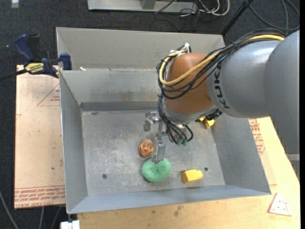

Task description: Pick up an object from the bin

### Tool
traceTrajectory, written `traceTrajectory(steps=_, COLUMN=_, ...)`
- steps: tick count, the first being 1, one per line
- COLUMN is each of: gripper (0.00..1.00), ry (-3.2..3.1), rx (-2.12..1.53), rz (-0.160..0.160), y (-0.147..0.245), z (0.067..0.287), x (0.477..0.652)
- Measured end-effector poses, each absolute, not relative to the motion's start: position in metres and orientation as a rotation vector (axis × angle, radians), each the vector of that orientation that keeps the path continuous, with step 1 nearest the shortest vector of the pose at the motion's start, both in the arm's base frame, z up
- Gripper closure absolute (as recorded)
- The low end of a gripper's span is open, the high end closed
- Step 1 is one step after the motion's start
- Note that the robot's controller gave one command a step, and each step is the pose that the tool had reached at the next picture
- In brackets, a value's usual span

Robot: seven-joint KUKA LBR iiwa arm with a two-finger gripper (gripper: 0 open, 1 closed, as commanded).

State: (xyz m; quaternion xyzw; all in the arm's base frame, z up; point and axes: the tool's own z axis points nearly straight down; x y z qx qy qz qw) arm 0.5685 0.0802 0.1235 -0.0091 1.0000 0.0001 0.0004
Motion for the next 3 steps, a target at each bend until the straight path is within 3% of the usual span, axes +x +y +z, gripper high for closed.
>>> traceTrajectory(steps=1, gripper=1.0, ry=3.126, rx=-0.285, rz=0.005, y=0.075, z=0.077, x=0.575)
traceTrajectory(steps=2, gripper=1.0, ry=3.125, rx=-0.284, rz=0.005, y=0.075, z=0.077, x=0.576)
traceTrajectory(steps=3, gripper=1.0, ry=3.123, rx=-0.259, rz=0.002, y=0.094, z=0.227, x=0.604)
